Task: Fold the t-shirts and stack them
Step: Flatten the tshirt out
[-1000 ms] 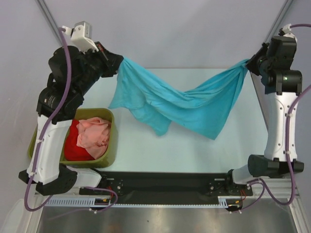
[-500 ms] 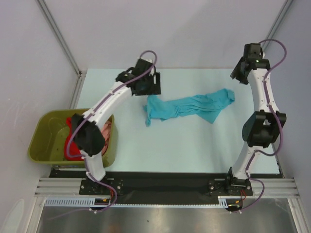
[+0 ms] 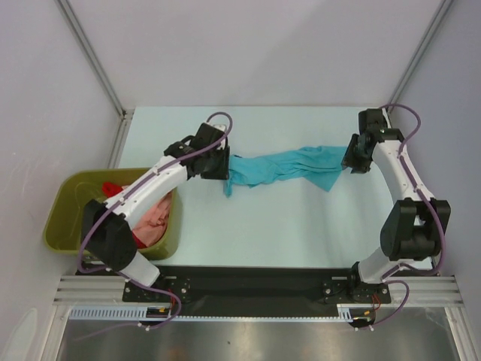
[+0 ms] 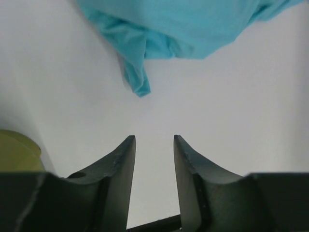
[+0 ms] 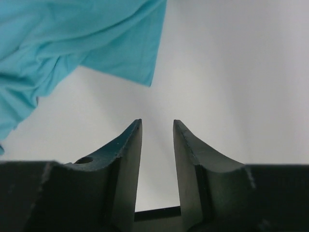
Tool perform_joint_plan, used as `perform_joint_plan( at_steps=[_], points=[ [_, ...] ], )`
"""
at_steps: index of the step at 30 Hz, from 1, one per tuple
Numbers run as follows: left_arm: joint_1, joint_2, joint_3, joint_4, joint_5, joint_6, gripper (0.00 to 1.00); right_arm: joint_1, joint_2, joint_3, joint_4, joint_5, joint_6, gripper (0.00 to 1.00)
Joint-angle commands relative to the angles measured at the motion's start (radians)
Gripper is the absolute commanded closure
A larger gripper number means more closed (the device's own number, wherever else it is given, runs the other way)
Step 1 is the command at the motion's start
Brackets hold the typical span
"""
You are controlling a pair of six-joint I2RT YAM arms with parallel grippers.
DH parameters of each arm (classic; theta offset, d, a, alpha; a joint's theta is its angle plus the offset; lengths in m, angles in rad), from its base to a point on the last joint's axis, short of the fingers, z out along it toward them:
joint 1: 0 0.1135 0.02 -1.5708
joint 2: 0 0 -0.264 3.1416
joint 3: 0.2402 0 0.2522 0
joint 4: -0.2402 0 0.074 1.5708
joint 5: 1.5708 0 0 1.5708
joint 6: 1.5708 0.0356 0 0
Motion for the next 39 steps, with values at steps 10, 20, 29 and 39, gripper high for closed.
perform_joint_plan(
  at_steps=[10, 20, 29, 39],
  points=[
    [0.004, 0.224, -0.054, 0.132, 0.09, -0.02, 0.36, 0.06, -0.069, -0.278, 0.196, -0.195, 0.088, 0.64],
    [0.049, 0.362, 0.019, 0.181, 0.042, 0.023, 0.63, 0.052, -0.016, -0.26, 0.179, -0.157, 0.074, 0.62],
    [0.052, 0.17, 0.055, 0.13, 0.24, -0.039, 1.0, 0.023, 0.116, -0.254, 0.217, -0.171, 0.166, 0.48],
    [0.055, -0.062, -0.03, 0.173, 0.448, -0.171, 1.0, -0.038, 0.164, -0.28, 0.337, -0.188, 0.316, 0.53]
  ],
)
